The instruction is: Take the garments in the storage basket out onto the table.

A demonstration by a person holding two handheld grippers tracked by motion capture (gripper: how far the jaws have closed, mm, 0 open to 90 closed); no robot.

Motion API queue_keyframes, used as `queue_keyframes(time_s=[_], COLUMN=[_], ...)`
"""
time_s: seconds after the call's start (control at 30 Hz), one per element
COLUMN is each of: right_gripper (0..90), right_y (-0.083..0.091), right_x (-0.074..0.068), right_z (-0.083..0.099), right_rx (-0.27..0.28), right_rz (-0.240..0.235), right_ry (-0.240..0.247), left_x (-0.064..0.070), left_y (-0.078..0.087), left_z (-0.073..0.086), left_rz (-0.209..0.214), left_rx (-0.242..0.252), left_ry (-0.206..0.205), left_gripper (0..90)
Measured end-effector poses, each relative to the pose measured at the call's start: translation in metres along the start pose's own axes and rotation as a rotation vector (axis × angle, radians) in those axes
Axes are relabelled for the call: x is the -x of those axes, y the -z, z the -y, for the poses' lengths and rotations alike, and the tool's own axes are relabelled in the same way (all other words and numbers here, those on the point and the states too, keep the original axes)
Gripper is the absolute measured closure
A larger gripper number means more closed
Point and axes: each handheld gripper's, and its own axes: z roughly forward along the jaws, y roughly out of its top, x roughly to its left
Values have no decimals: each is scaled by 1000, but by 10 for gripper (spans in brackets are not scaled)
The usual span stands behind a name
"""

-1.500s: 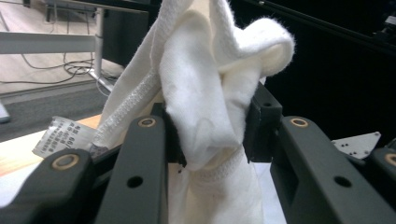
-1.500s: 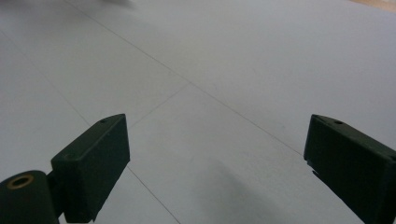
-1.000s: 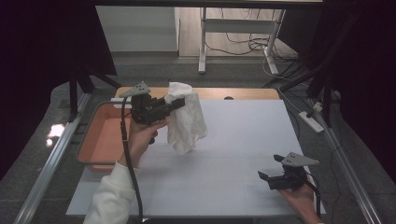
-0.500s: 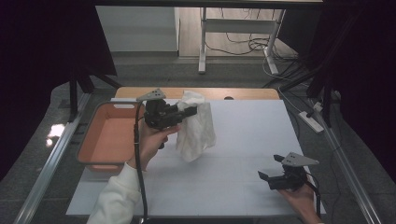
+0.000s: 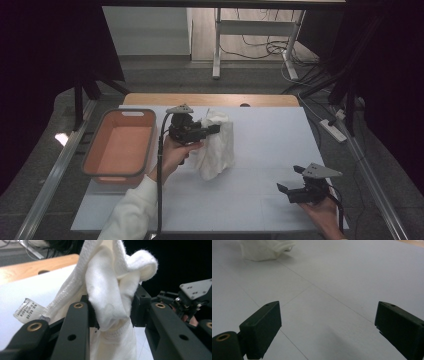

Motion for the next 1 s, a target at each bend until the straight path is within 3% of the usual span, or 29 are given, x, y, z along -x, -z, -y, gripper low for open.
queue_keyframes(time_s=[0.27, 0.63, 1.0], right_gripper=[67, 67, 67], right_y=[-1, -2, -3], right_x=[-1, -1, -1], right_z=[0, 1, 1], right_rx=[-4, -6, -15], right_rz=[-2, -5, -5], right_ry=[3, 5, 8], left_x=[2, -6, -24], left_y=[-16, -43, -73], left_z=[7, 24, 50], left_rz=[10, 0, -61], left_rx=[-44, -127, -243], left_ry=[-7, 1, 24], left_gripper=[655, 639, 629])
